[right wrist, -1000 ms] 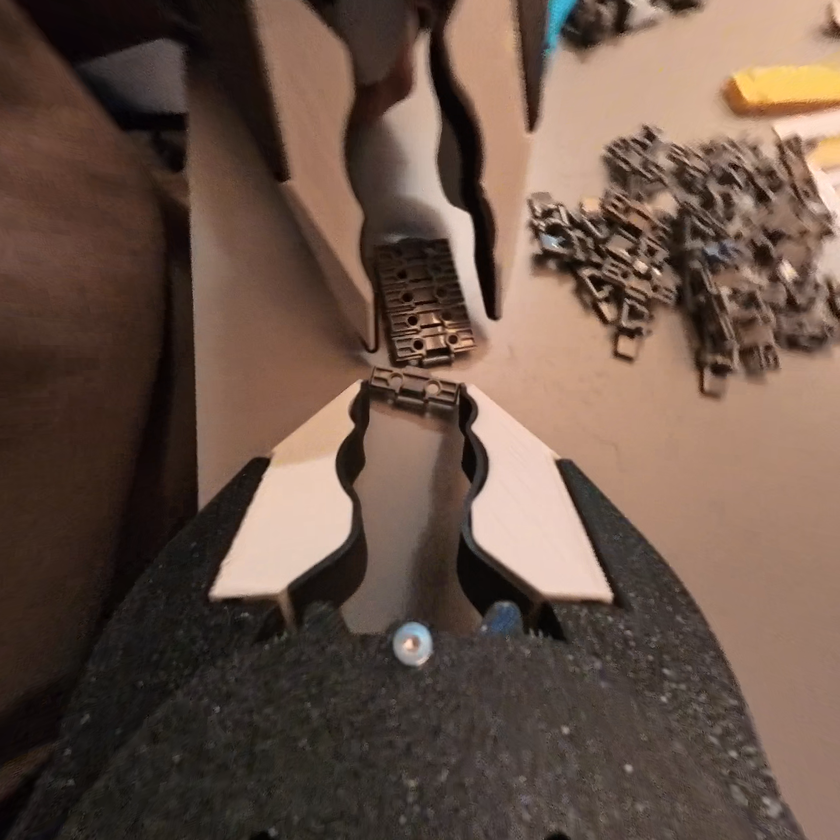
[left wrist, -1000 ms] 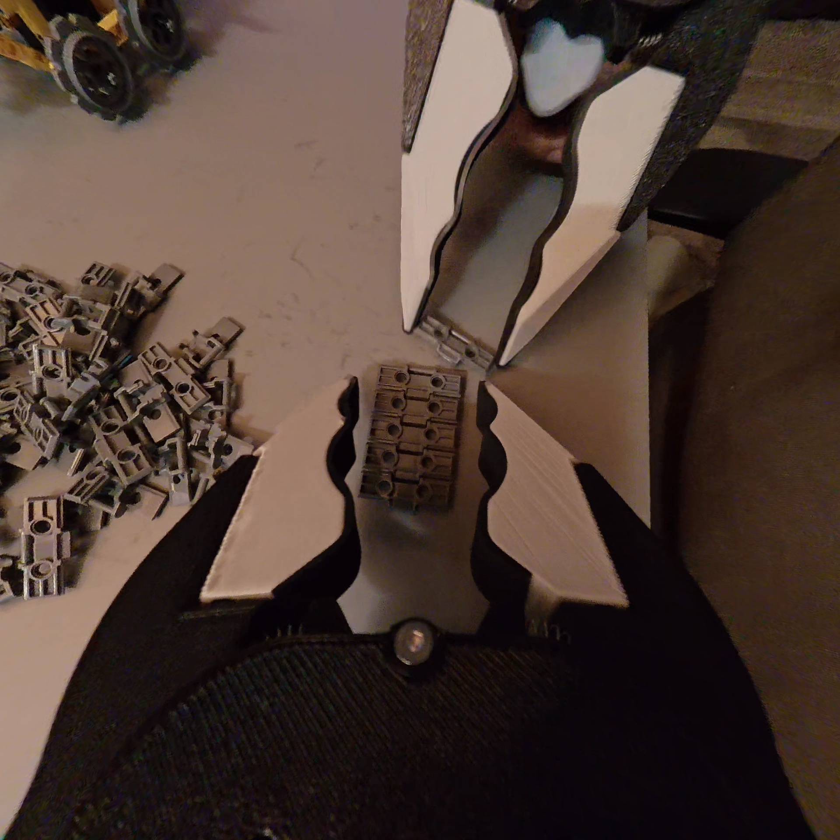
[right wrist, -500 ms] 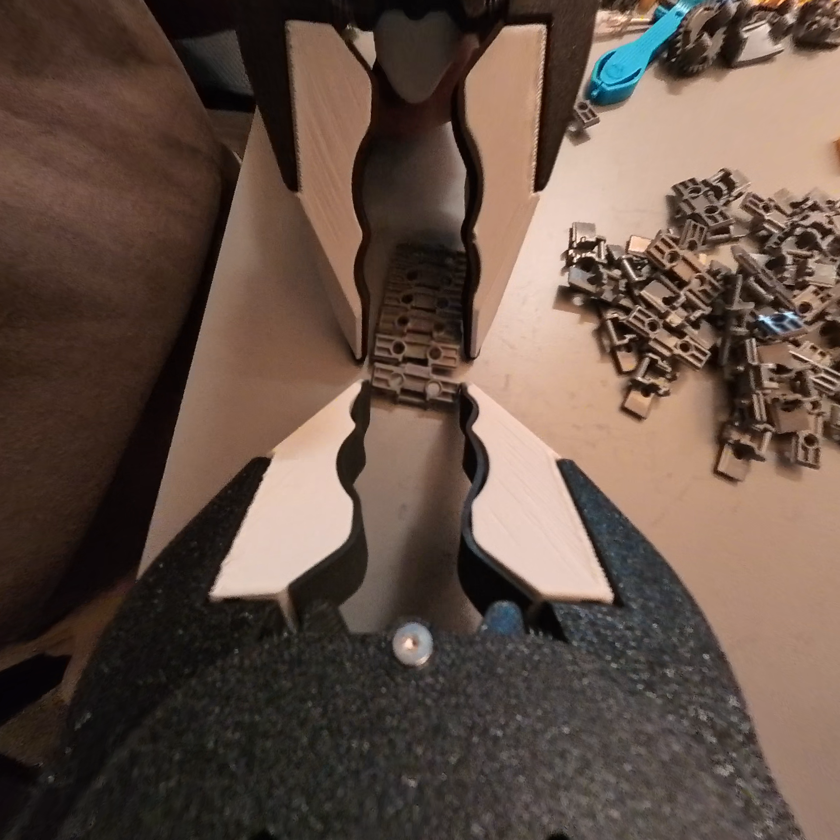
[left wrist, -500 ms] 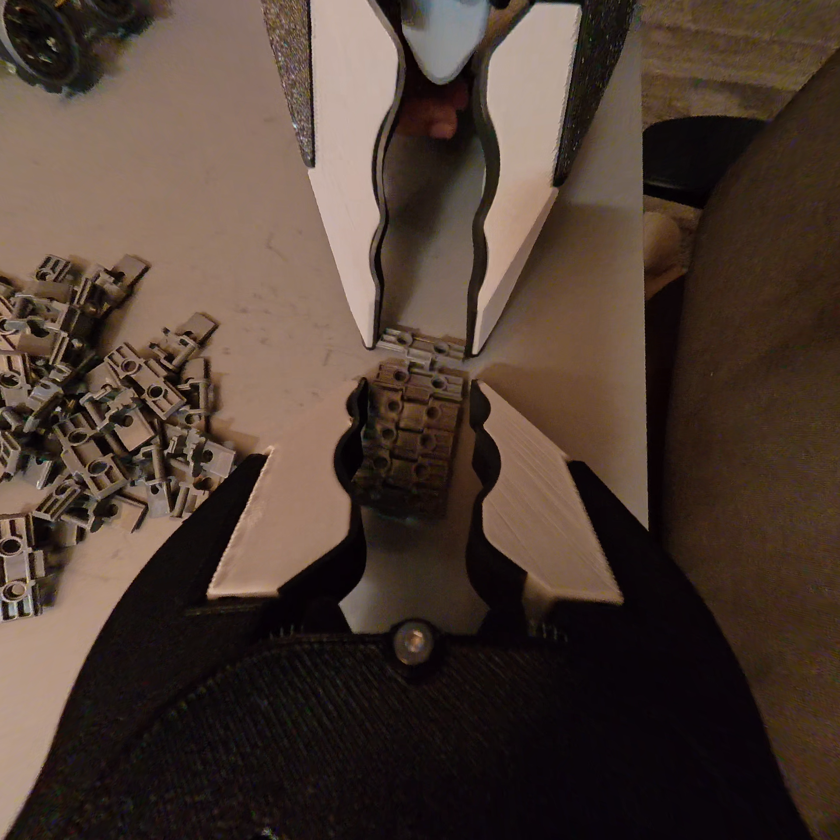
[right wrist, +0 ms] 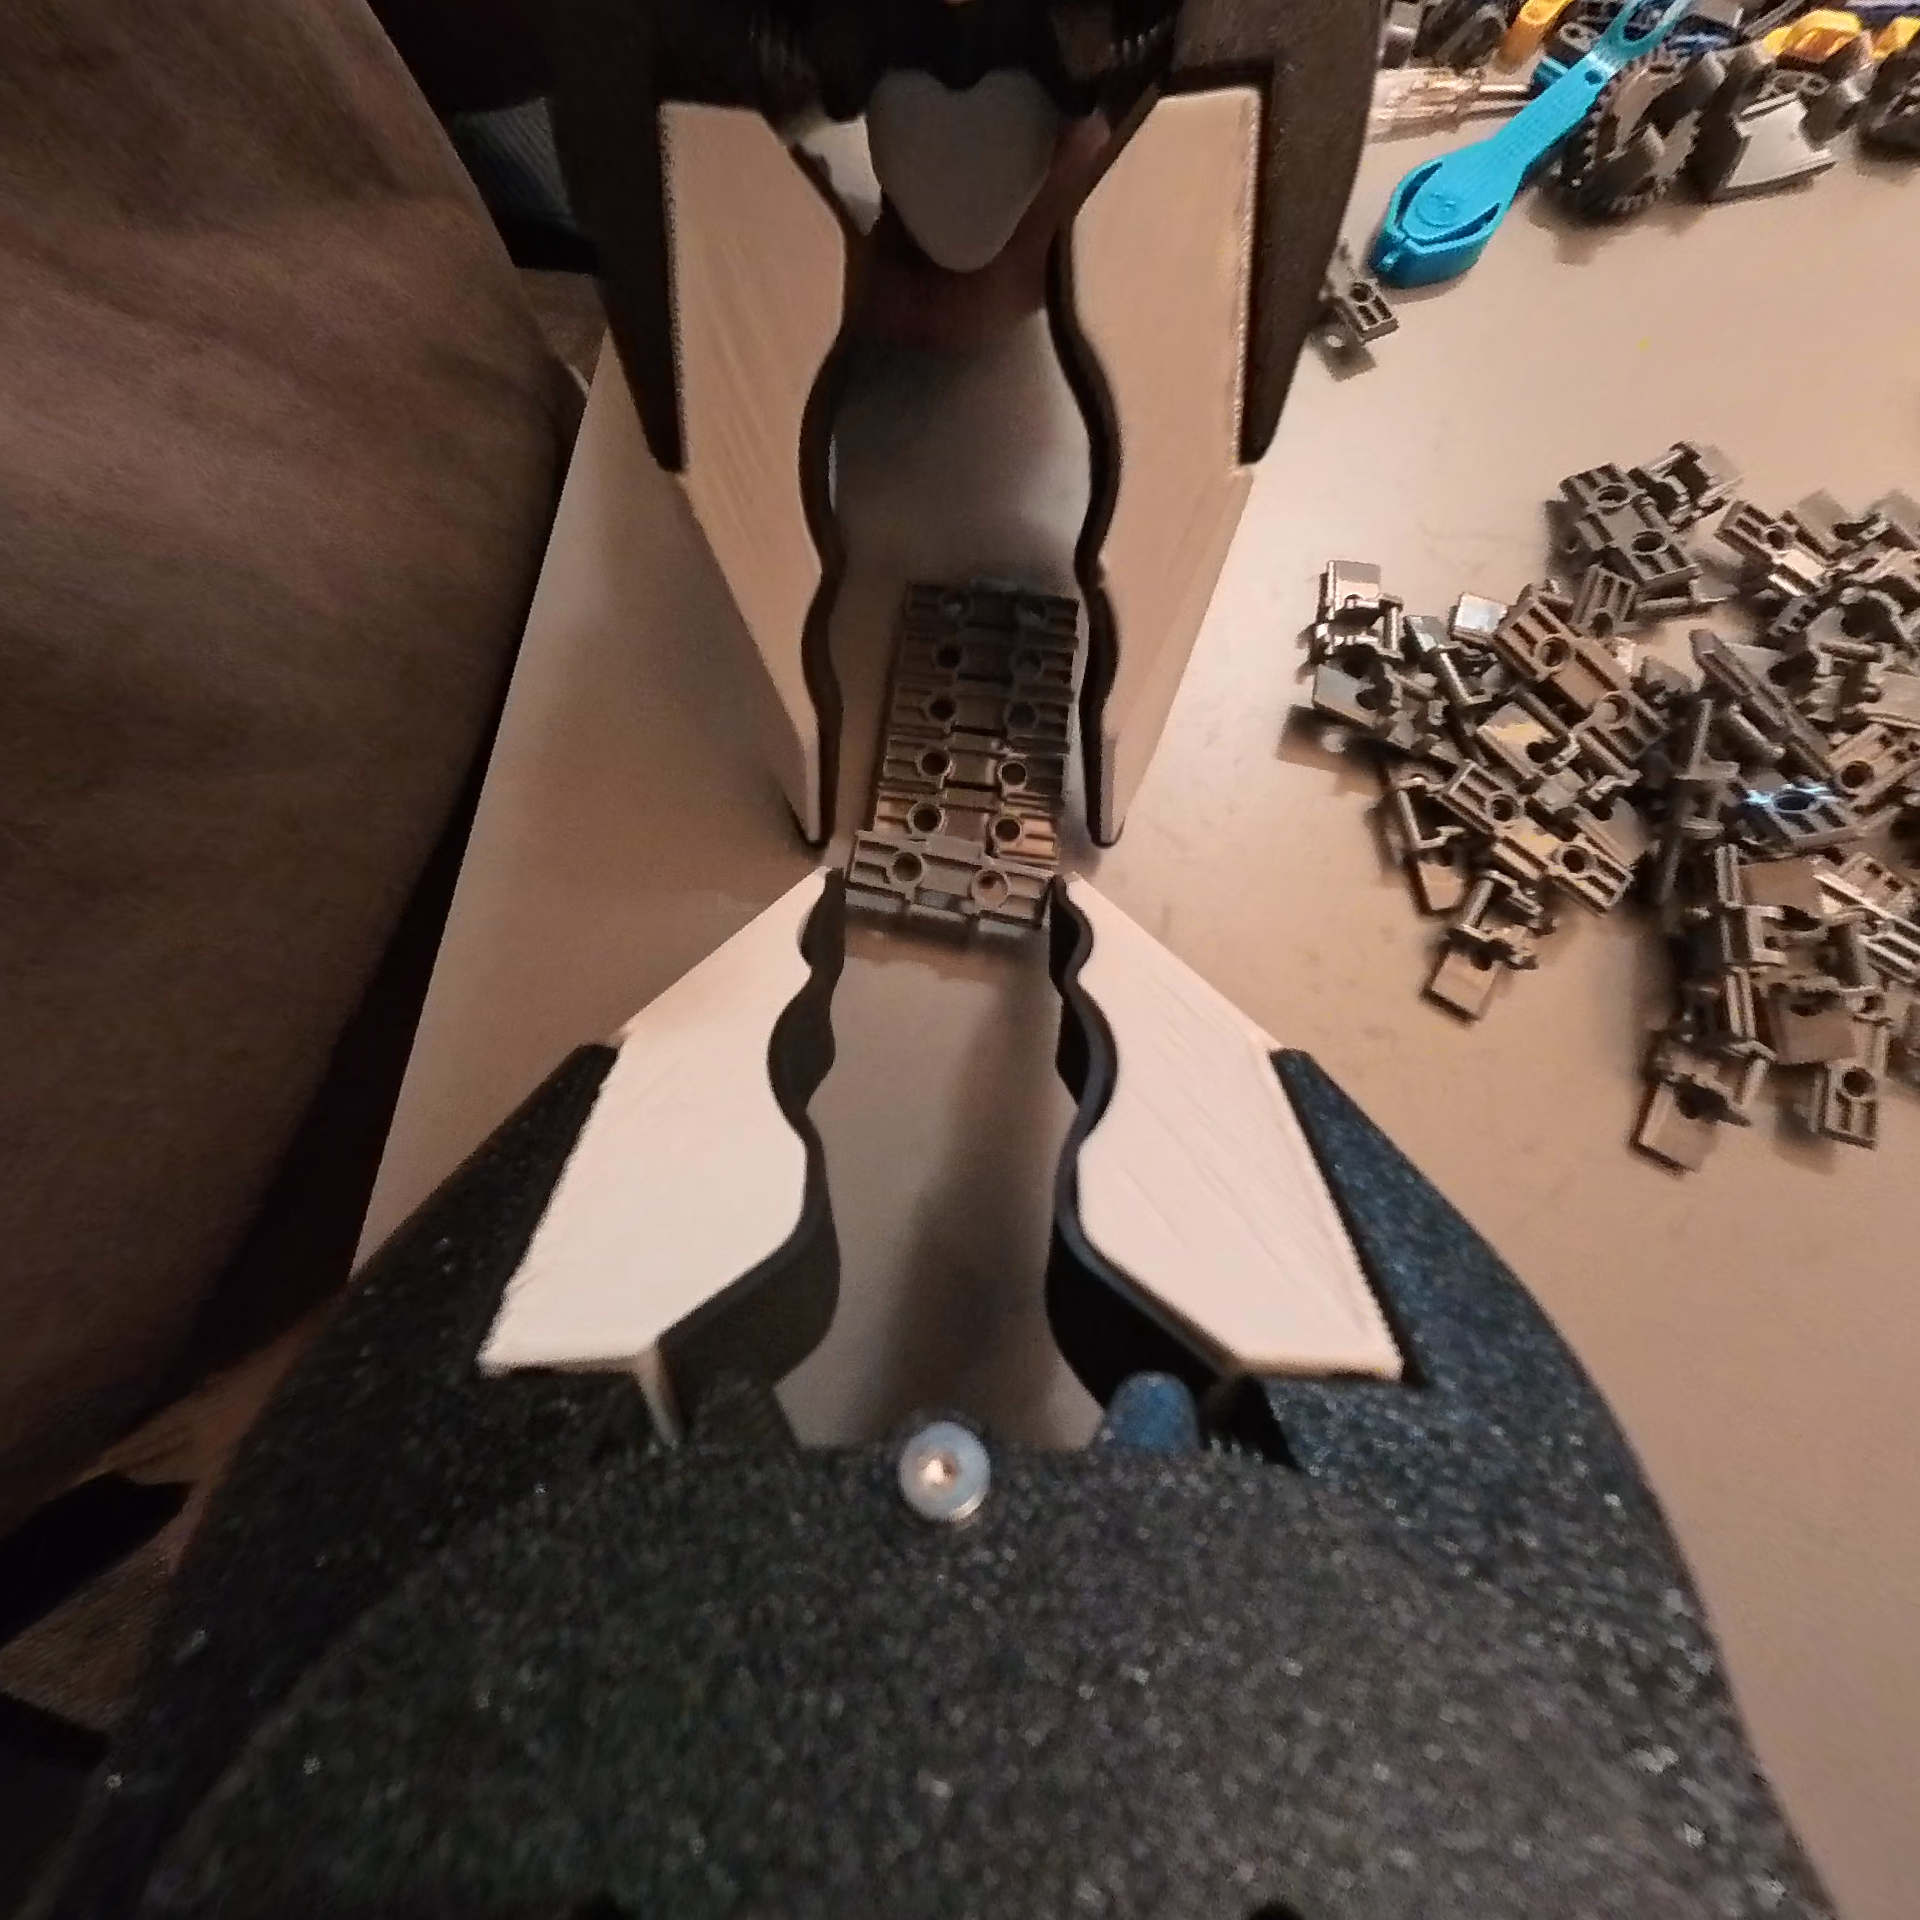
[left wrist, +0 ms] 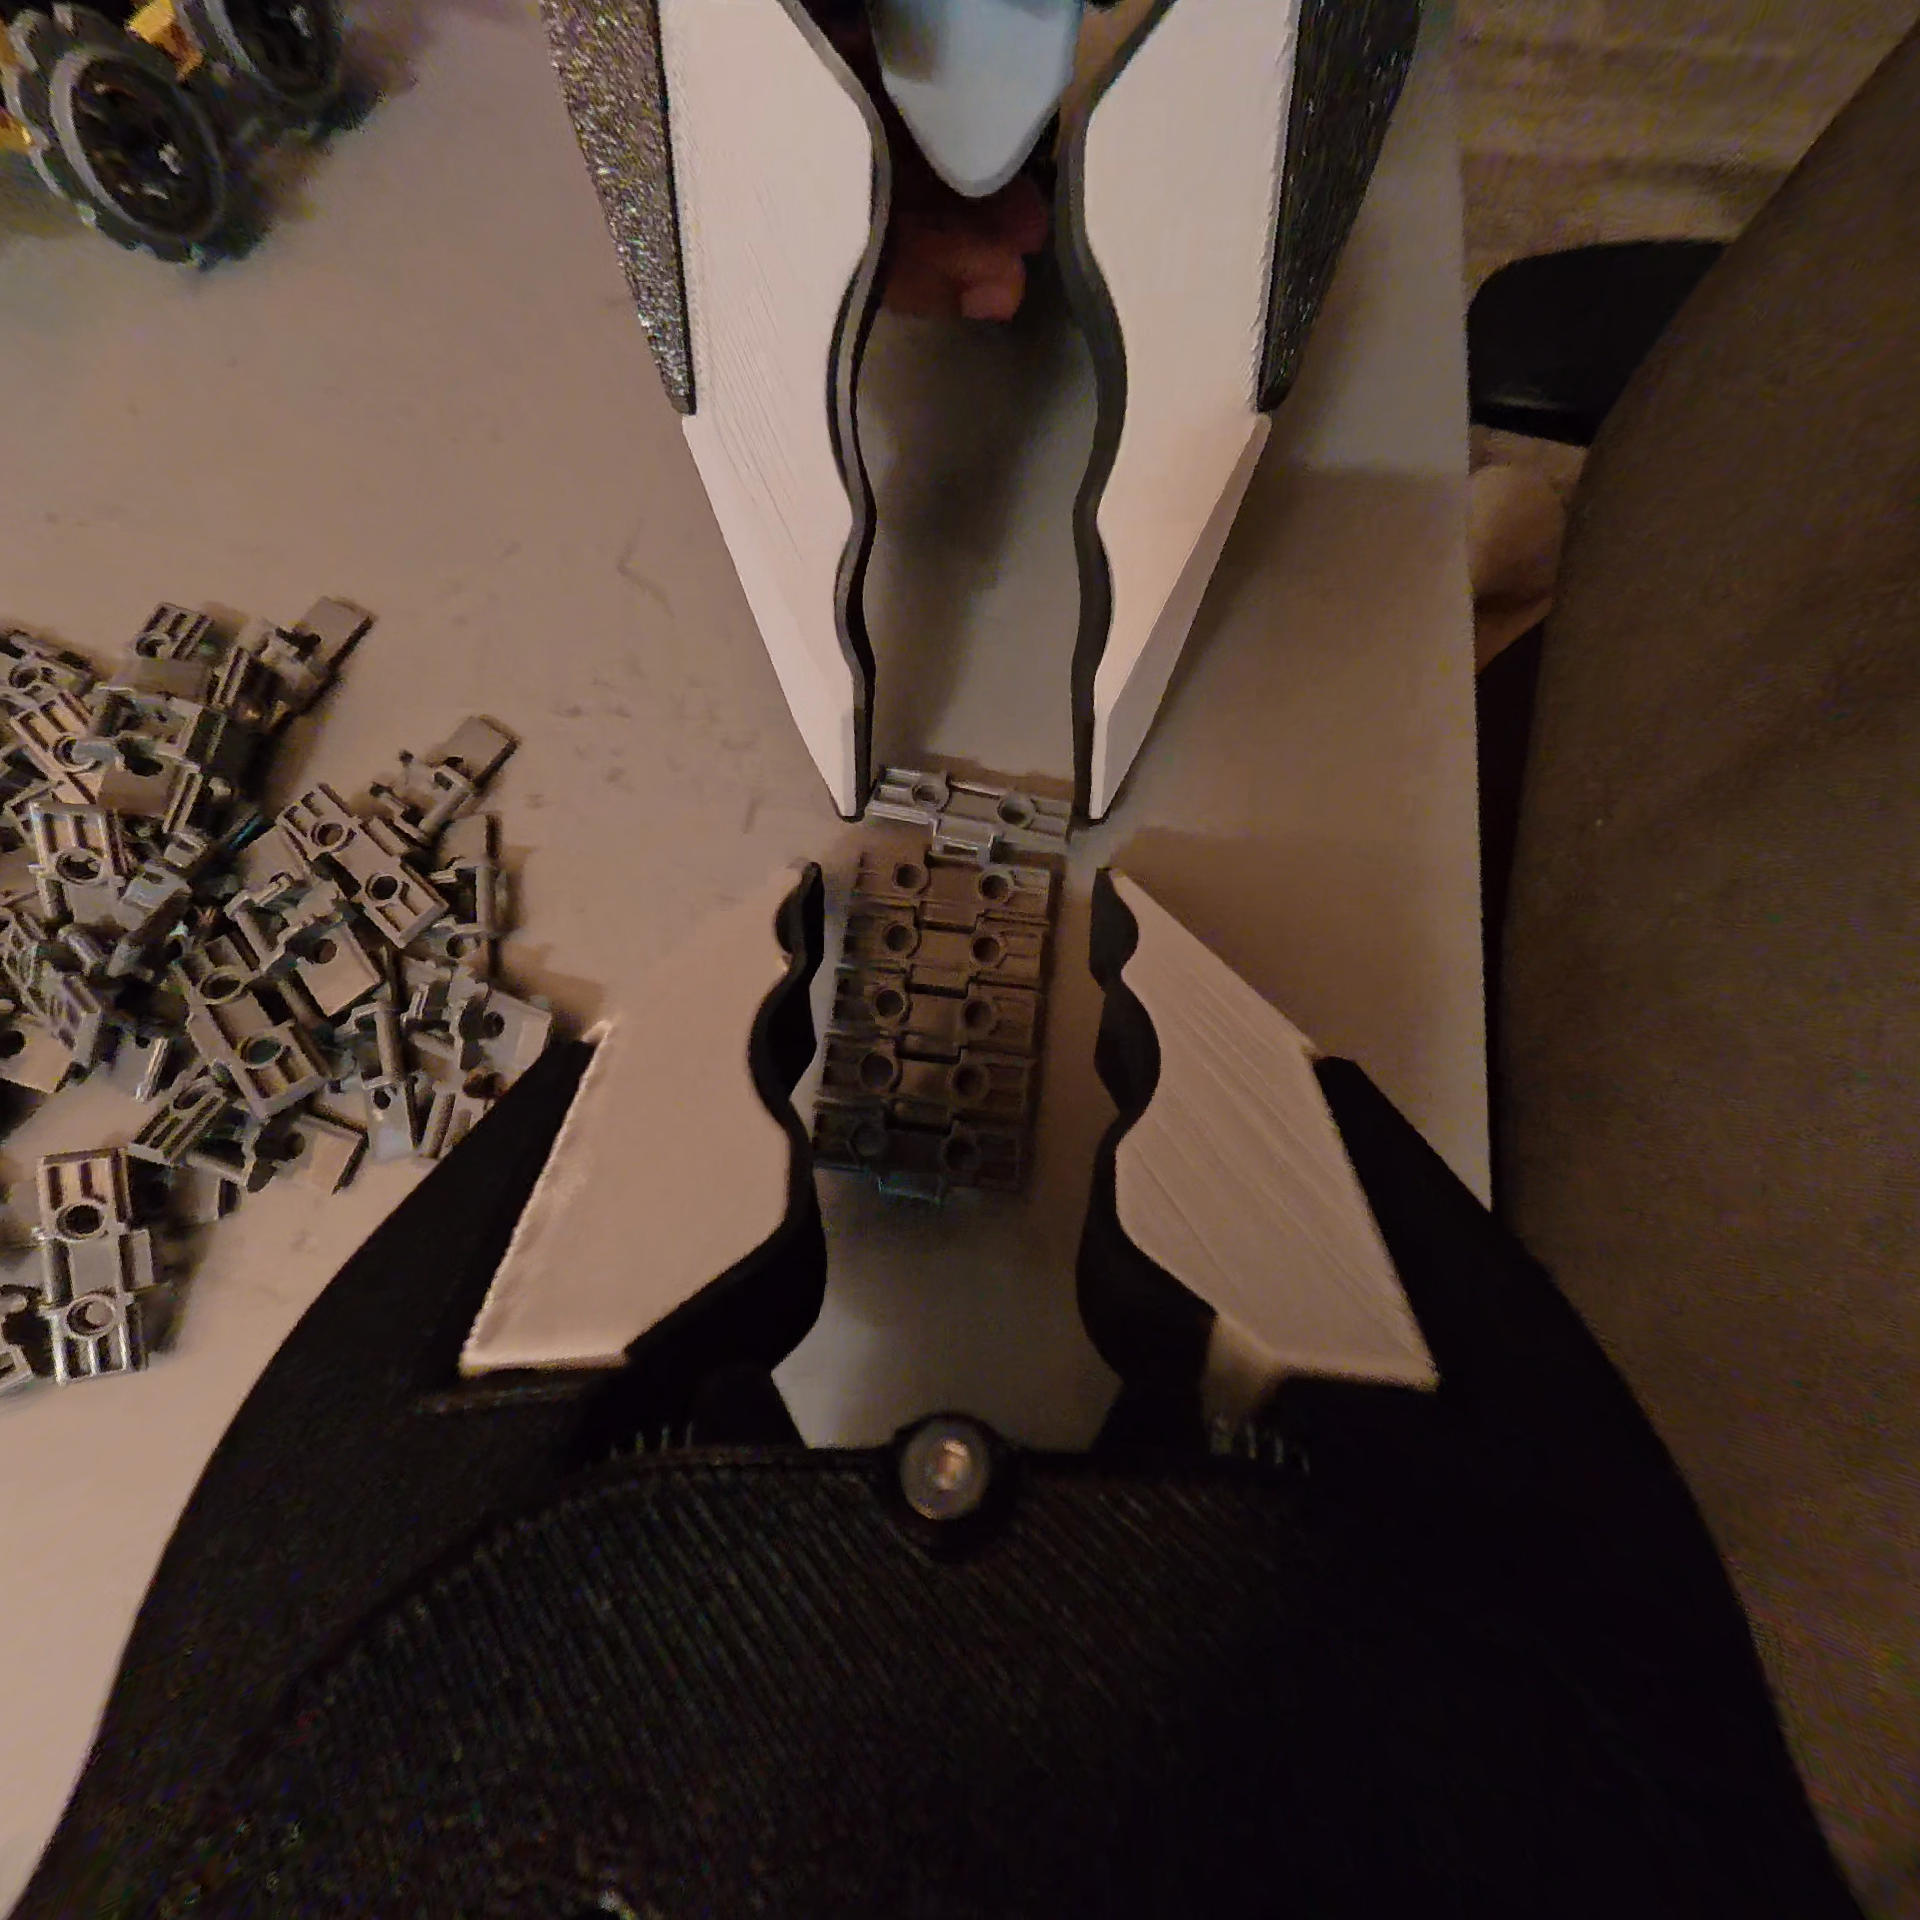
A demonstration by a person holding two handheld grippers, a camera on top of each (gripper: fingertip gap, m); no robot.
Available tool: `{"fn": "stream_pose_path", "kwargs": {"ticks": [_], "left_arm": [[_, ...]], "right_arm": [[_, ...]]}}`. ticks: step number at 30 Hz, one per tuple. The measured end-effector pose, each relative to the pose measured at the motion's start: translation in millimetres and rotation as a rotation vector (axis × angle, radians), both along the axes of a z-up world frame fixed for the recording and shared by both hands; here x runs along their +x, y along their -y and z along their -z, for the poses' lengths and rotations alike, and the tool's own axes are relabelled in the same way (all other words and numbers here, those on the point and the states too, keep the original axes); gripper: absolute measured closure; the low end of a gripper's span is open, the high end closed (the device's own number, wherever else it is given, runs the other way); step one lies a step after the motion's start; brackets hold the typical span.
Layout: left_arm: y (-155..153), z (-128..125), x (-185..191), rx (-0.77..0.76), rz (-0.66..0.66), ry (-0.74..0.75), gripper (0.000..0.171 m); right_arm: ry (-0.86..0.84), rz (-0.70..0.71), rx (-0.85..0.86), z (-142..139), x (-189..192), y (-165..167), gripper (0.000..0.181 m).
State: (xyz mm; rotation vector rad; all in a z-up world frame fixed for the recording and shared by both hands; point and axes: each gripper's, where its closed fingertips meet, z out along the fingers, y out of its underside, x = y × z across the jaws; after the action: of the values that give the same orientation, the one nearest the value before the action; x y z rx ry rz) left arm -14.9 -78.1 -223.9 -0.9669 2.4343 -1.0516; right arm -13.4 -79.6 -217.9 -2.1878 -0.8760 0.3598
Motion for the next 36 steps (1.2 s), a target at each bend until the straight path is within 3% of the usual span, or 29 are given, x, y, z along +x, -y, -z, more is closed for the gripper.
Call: {"fn": "stream_pose_path", "kwargs": {"ticks": [17, 19, 22, 26, 36], "left_arm": [[-7, -7, -5, -0.039, -0.023, 0.026, 0.121], [-9, -8, -5, -0.047, -0.028, 0.026, 0.121], [-11, -7, -4, -0.046, -0.028, 0.019, 0.122], [-11, -4, -3, -0.015, -0.024, 0.018, 0.126], [-10, 1, -5, 0.015, -0.010, 0.007, 0.134]], "right_arm": [[0.006, 0.032, -0.009, -1, 2, 0, 0.134], [-0.026, 0.052, -0.001, -7, 1, 0, 0.140], [-0.079, 0.099, 0.011, -16, 0, -3, 0.163], [-0.051, 0.121, -0.007, -11, 0, -6, 0.181], [0.023, 0.135, -0.050, -2, 0, -7, 0.181]]}}
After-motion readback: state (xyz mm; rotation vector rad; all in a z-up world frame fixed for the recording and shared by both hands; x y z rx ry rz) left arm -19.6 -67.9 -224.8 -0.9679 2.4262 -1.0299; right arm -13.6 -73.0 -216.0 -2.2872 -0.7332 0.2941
